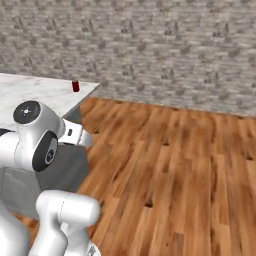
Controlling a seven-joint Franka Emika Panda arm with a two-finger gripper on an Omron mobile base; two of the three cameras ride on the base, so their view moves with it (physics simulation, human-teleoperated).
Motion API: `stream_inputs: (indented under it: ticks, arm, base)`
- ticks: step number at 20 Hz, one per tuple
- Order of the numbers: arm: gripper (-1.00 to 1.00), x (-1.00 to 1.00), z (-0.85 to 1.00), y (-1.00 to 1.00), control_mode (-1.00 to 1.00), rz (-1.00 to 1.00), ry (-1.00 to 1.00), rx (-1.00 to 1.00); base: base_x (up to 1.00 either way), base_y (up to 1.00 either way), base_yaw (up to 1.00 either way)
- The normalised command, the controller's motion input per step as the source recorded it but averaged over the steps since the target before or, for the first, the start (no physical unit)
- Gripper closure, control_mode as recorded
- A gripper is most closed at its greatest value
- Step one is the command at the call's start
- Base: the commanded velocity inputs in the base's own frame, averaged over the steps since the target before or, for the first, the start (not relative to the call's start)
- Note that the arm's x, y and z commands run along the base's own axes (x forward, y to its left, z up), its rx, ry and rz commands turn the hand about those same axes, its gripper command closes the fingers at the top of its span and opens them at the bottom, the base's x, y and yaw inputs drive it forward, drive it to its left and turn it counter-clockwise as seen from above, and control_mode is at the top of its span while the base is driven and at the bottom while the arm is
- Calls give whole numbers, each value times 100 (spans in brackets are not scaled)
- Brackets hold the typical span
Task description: Four empty soda cans are scattered around the kitchen. Gather all the cans and cluster them next to the stove for recycling.
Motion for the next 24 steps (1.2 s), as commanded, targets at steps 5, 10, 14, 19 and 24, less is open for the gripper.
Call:
stream_inputs:
  ticks: [5, 10, 14, 19, 24]
  arm:
    - [-100, 0, 0, 0, 100, 0, 0, 0]
    - [-100, 0, 0, 0, 100, 0, 0, 0]
    - [-100, 0, 0, 0, 100, 0, 0, 0]
    - [-100, 0, 0, 0, 100, 0, 0, 0]
    - [-100, 0, 0, 0, 100, 0, 0, 0]
  base:
    - [-23, -35, 46]
    - [-15, -31, 47]
    - [-11, -29, 47]
    - [-10, -30, 47]
    - [-9, -31, 46]
